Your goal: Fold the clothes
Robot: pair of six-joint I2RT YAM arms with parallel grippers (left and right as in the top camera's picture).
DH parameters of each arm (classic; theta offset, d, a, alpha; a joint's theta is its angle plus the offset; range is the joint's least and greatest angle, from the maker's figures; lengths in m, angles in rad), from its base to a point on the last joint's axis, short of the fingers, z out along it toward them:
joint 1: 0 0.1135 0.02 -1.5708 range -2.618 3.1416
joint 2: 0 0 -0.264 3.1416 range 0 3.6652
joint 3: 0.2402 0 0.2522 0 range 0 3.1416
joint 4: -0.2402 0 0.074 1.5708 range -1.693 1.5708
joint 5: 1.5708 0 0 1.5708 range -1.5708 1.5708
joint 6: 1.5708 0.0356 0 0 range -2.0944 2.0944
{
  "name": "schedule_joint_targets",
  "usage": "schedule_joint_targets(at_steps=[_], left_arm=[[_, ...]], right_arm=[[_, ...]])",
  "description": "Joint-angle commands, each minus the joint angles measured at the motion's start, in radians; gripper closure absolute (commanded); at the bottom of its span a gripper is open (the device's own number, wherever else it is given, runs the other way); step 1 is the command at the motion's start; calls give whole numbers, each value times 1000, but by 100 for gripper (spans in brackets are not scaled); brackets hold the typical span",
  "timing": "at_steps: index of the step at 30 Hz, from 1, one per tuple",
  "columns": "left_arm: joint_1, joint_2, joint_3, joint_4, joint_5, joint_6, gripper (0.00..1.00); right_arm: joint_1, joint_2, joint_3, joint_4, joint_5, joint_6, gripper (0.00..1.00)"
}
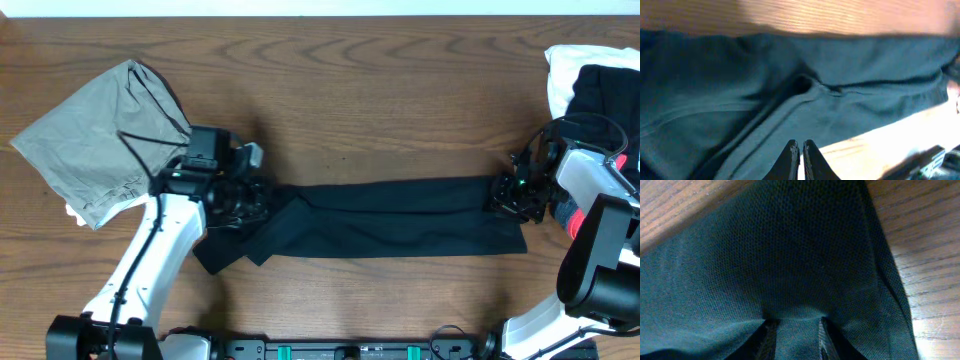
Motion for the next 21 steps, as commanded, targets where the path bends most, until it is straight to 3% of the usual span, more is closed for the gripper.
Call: schedule_joint_targets(at_steps=[1,10,15,21], left_arm=[[-48,42,-7,12,23,28,91],[-80,203,-7,16,16,27,91],[-80,201,-6,-1,-30,29,67],[-81,184,27,6,-40,90,62]], right_arm=[[9,56,-16,14,38,-10,72],[9,56,-16,7,39,-10,71],[9,56,-16,7,49,-11,70],[9,56,-16,8,49,-11,69]])
